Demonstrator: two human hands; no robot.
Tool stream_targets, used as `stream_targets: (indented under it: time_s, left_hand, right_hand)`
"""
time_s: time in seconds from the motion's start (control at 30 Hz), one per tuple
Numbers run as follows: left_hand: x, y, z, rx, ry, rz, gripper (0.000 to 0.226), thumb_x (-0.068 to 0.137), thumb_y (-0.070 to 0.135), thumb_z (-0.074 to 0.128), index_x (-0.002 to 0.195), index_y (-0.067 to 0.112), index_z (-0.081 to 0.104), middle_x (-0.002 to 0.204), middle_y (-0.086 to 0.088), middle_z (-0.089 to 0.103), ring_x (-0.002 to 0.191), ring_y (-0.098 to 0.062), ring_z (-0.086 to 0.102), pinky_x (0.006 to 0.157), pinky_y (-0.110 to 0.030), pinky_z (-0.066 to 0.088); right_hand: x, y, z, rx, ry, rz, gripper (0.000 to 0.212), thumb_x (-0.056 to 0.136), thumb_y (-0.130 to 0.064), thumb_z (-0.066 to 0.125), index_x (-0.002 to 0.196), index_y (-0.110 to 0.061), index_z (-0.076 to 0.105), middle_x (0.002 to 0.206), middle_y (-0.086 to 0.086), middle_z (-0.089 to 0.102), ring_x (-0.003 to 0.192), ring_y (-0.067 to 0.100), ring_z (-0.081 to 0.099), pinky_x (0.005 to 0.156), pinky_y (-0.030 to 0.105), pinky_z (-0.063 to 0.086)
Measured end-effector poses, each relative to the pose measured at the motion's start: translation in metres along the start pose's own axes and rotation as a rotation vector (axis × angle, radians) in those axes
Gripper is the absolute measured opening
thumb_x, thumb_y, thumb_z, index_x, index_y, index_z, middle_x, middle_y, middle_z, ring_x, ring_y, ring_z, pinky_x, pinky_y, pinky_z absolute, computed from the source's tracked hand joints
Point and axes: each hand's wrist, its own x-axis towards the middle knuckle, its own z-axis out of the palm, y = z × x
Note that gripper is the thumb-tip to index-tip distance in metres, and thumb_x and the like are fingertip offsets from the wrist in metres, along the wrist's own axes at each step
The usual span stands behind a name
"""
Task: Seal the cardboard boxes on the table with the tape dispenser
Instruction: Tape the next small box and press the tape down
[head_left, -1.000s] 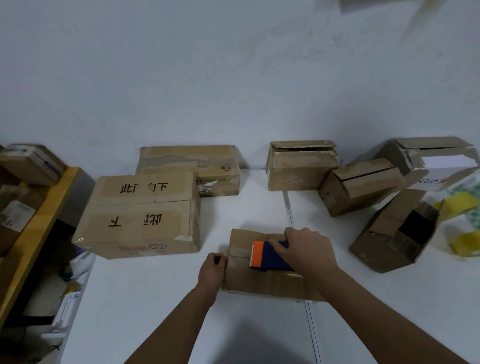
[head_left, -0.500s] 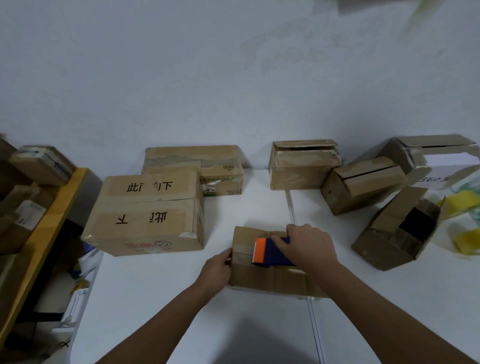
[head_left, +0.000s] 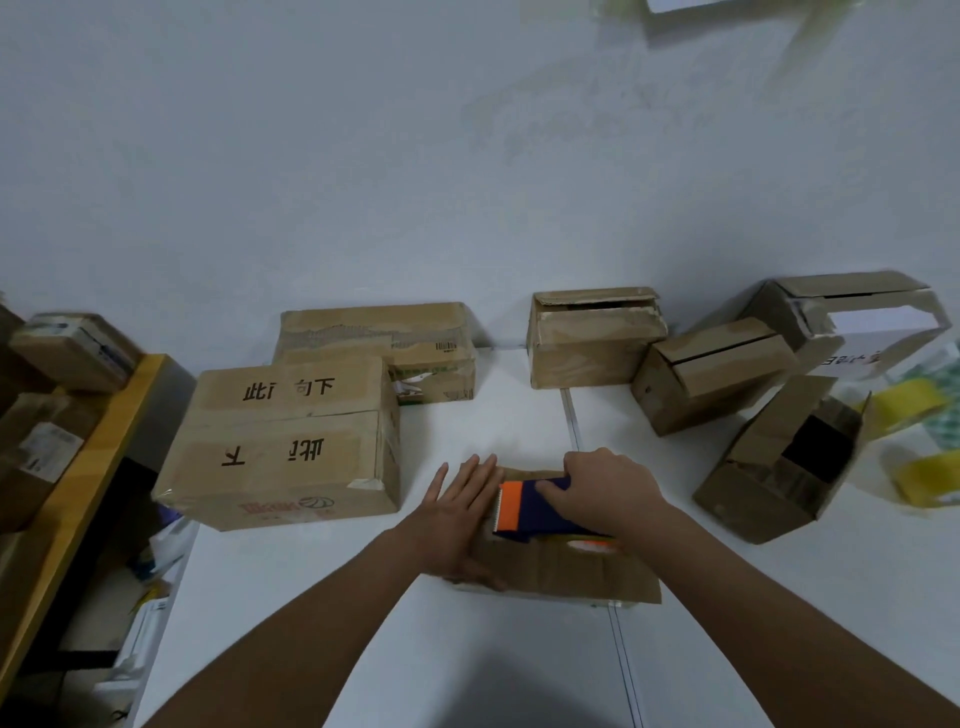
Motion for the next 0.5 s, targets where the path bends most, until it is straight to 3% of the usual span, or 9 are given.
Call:
stream_targets:
  time_s: [0.23,0.5]
  left_hand:
    - [0.001,-0.005,0.004,0.049,-0.024,-0.007,0.134,0.065,0.095,0.043,0.152,0.02,-0.026,0.159,-0.002,-0.033,0.144,-0.025,-0.033,0.116,-0.047,-0.018]
    - [0.002,-0.002,0.001,0.036,-0.053,-0.003,0.135,0.062,0.1,0.037,0.147,0.022,-0.034,0.157,0.003,-0.037,0.142,-0.02,-0.037,0.116,-0.05,-0.014]
  right_hand:
    - [0.012,0.012,-0.009,0.097,-0.125,-0.034,0.06,0.077,-0.078,0.053,0.09,-0.02,0.063,0.081,-0.002,0.059,0.077,0.015,0.059,0.07,0.032,0.05]
    - [0.001,0.03,-0.007,0.222,-0.12,-0.054,0.058,0.08,-0.072,0.057,0.096,-0.017,0.064,0.09,0.002,0.062,0.081,0.017,0.059,0.071,0.033,0.05]
